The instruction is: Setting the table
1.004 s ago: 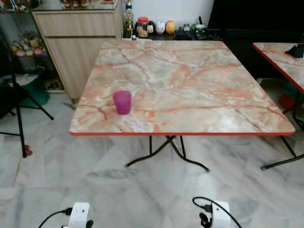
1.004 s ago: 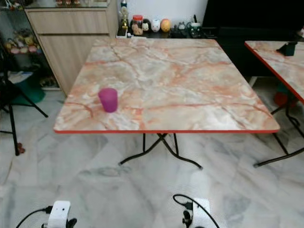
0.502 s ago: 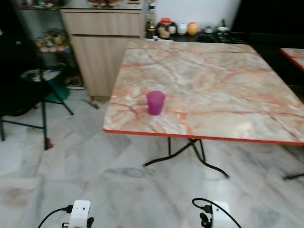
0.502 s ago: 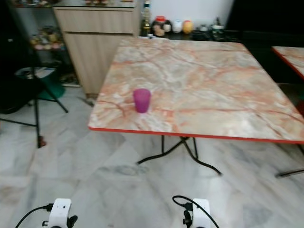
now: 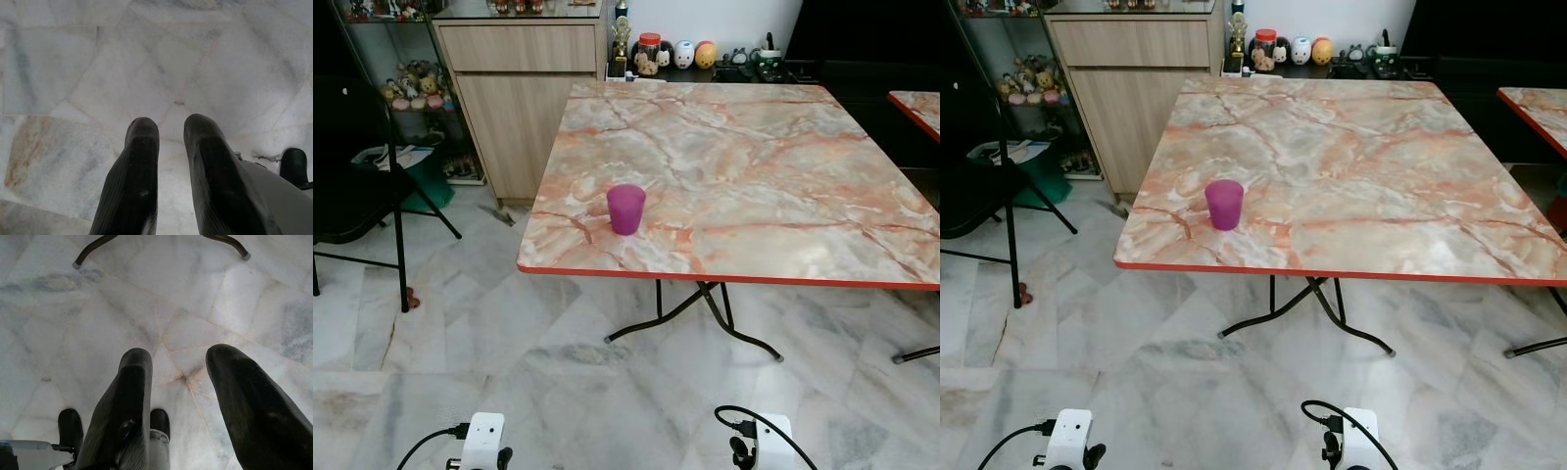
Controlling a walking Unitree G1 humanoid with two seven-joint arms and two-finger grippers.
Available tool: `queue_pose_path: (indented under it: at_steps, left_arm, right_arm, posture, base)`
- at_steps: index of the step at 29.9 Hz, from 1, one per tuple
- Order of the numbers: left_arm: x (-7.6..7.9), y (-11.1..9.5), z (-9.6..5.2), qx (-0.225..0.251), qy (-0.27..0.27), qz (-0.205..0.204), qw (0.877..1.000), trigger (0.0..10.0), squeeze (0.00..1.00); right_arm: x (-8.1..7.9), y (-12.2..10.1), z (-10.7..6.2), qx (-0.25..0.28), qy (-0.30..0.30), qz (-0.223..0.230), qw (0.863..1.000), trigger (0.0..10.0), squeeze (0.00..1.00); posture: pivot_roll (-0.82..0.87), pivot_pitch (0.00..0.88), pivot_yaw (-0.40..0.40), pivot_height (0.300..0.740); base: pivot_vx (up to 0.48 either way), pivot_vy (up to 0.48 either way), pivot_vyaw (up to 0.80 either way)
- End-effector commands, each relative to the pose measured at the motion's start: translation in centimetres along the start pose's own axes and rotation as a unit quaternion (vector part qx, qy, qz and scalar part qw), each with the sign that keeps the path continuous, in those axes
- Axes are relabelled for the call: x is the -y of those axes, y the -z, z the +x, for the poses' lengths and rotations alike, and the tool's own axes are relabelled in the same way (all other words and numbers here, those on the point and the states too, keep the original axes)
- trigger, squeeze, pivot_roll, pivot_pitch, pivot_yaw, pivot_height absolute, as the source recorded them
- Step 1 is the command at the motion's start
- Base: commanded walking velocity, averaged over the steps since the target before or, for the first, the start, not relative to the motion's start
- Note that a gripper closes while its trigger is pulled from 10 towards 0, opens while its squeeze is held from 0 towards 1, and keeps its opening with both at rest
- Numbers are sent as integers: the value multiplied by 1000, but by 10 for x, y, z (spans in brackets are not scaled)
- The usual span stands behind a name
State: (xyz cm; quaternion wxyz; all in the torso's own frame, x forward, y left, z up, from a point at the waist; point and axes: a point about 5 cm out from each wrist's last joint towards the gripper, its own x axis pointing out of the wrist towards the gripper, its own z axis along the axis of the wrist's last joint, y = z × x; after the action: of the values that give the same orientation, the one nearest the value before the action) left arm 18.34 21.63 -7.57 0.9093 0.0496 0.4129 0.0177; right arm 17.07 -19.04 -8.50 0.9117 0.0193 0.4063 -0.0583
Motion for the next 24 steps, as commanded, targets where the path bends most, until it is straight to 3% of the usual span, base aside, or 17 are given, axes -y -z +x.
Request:
queue_pose_path:
  at_steps: [1,7,24]
  left_arm:
    - [0,0,0,-2,6,16,1000,10000,0]
    - [0,1,0,-4,5,16,1000,10000,0]
    - [1,-2,0,3,3,10,1000,10000,0]
  right_arm:
    - [2,0,0,1,6,6,1000,10000,0]
    - [1,1,0,0,2,1,1000,10000,0]
    - [1,0,0,-4,3,2,1000,10000,0]
  posture:
    - [64,0,-15,731]
    - [64,0,-15,731]
    - [70,0,-21,711]
  base:
    - [0,0,0]
    - [157,0,0]
    - [377,0,-106]
